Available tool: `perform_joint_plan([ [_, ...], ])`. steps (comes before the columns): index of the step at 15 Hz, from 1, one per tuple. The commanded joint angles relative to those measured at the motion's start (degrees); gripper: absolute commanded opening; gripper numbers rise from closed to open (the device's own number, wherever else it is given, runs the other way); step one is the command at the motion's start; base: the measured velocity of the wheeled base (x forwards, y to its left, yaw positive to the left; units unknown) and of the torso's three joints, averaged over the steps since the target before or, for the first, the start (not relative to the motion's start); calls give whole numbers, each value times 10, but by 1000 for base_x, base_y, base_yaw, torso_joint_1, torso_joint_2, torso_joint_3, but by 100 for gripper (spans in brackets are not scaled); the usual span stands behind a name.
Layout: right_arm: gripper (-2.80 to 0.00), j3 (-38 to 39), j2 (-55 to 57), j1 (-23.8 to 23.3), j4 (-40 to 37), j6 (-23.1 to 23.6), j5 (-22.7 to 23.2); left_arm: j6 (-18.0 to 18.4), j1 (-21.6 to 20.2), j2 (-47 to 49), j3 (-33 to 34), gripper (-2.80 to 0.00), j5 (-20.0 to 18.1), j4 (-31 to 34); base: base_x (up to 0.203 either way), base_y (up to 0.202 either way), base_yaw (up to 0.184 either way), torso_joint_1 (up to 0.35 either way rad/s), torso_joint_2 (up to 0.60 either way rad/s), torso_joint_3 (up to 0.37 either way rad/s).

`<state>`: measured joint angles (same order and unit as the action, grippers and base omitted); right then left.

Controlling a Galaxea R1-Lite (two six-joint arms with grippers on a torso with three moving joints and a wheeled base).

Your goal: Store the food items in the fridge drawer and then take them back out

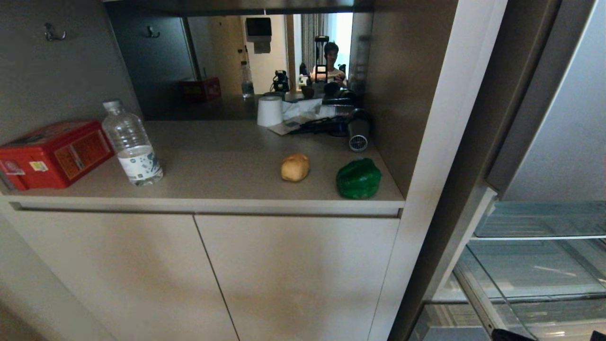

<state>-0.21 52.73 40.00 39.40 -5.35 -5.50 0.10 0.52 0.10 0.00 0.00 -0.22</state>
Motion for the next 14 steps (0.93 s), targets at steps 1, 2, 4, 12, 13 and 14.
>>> perform_joint_plan([
  [1,-280,20,-17,-8,3,-18,0,0,0,1,0,-280,0,0,0,0,0,0,0,0],
  [2,-280,20,-17,-13,3,-20,0,0,0,1,0,-280,0,0,0,0,0,0,0,0],
  [4,-280,19,-17,-17,3,-20,1,0,0,1,0,-280,0,0,3,-1,-47,3,3,2],
  [12,-280,17,-5,-81,4,-21,2,0,0,1,0,-280,0,0,0,7,-174,3,3,5],
  [13,-280,14,5,-92,4,-21,2,0,0,1,0,-280,0,0,0,8,-181,-1,-1,4],
  [14,-280,12,13,-98,4,-21,2,0,0,1,0,-280,0,0,0,8,-175,6,2,6],
])
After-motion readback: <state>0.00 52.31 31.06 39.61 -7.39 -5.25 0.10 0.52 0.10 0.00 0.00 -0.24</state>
